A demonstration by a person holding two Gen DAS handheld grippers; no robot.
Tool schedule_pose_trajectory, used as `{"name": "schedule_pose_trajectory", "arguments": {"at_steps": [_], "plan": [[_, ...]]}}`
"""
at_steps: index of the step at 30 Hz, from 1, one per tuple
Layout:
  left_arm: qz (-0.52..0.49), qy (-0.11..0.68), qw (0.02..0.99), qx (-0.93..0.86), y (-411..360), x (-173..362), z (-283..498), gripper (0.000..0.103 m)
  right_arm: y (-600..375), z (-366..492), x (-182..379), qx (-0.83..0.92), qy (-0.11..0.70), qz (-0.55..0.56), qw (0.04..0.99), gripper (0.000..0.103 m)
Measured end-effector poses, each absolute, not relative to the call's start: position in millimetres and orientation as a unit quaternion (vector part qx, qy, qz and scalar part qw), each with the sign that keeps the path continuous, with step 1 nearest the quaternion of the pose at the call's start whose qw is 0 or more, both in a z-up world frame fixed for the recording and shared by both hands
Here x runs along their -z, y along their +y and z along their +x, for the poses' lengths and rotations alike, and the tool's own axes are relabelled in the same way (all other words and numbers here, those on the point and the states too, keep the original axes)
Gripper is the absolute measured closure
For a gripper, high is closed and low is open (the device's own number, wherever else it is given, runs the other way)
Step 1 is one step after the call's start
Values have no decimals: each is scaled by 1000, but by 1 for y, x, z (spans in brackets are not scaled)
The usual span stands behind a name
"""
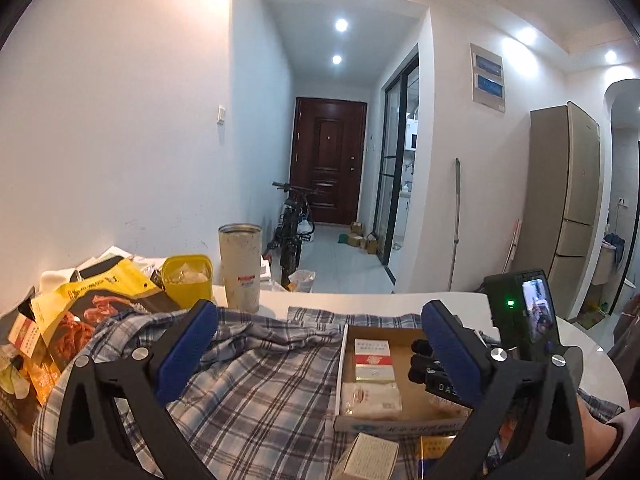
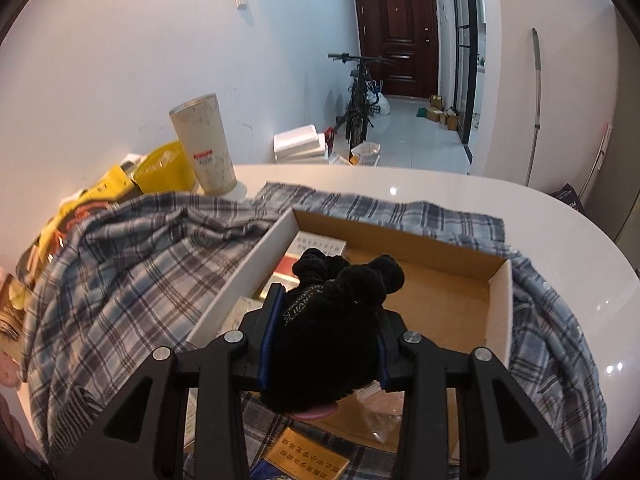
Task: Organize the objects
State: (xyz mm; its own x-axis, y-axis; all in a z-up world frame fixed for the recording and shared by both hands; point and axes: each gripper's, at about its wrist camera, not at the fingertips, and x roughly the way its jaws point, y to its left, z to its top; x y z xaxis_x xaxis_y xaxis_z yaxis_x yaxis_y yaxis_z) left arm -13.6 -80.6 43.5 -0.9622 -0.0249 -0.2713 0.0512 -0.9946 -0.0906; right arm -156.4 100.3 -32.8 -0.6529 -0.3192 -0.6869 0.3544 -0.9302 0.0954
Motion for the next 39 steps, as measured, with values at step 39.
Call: {"name": "schedule_pose_trajectory", "arguments": {"at_steps": [39], "plan": [[146, 58, 29, 987, -79, -15, 112, 0, 207, 58, -31, 988, 65, 125, 69, 28]]}}
